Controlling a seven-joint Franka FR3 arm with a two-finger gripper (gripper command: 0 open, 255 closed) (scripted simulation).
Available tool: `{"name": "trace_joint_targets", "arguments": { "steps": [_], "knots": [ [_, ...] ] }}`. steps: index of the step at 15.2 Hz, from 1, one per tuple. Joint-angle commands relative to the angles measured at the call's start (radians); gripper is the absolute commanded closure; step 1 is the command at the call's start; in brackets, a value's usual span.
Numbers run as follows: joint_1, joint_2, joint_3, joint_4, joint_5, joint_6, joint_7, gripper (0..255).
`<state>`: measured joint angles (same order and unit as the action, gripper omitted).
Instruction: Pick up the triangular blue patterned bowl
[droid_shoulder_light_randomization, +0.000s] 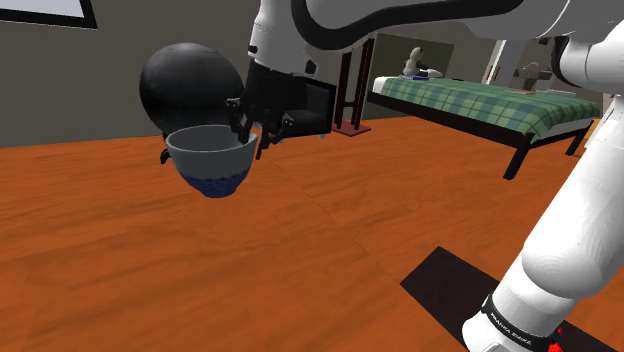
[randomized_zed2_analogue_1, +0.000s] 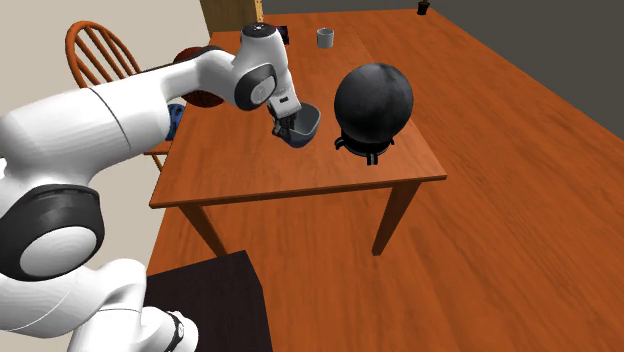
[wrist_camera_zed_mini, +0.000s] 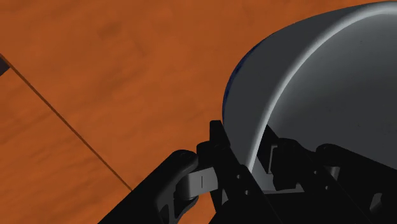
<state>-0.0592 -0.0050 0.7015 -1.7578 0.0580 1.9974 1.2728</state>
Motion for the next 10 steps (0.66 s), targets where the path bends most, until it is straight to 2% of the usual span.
{"name": "trace_joint_targets", "arguments": {
  "steps": [1,8,10],
  "knots": [
    [0.001,0.003,0.001,0.030,-0.003,-0.027,0.003,255],
    [0.004,0.019,0.004,0.140,-0.018,-0.124,0.016,255],
    [0.004,0.020,0.004,0.143,-0.018,-0.126,0.016,255]
  ]
}}
